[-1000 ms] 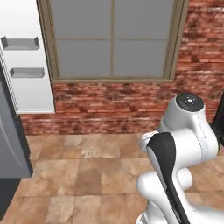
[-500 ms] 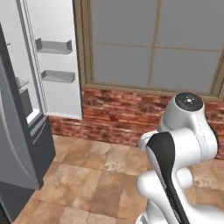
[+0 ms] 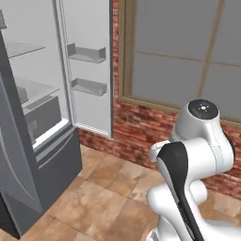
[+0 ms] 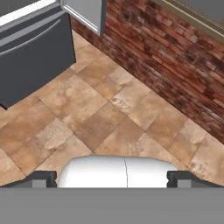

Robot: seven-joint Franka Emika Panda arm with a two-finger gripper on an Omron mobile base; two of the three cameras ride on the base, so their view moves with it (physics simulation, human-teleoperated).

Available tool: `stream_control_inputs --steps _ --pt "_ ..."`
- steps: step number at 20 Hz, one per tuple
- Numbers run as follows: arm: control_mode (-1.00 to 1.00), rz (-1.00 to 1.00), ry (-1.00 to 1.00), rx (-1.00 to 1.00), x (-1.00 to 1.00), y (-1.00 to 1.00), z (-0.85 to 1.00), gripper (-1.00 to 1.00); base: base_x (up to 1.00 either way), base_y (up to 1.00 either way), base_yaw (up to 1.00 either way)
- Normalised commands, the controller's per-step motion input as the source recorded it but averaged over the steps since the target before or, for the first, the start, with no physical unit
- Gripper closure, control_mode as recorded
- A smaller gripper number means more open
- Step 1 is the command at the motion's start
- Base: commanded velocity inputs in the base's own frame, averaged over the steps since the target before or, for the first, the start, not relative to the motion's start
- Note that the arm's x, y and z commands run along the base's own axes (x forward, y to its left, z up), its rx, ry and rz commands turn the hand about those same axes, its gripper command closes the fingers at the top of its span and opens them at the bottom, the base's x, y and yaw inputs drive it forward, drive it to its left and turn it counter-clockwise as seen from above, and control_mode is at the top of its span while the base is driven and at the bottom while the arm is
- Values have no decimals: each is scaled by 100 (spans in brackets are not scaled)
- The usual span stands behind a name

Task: Gather the sweet potato and corn from the fridge and place them on a tray on the dining counter. Then gather the fish and steak from the fridge and place them on the other tray.

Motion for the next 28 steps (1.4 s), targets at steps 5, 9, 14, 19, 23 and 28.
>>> stream_control_inputs --steps 5,9,14,19,23,28 --pt "100 0 0 0 0 0 0 -100 70 -40 45" --pt "100 0 0 0 0 0 0 -100 72 -26 43" --pt "100 0 0 0 0 0 0 -100 76 -6 38" --pt "100 0 0 0 0 0 0 -100 74 -2 39" --pt "100 0 0 0 0 0 0 -100 78 -12 43" --pt "100 0 0 0 0 0 0 -100 79 -23 45"
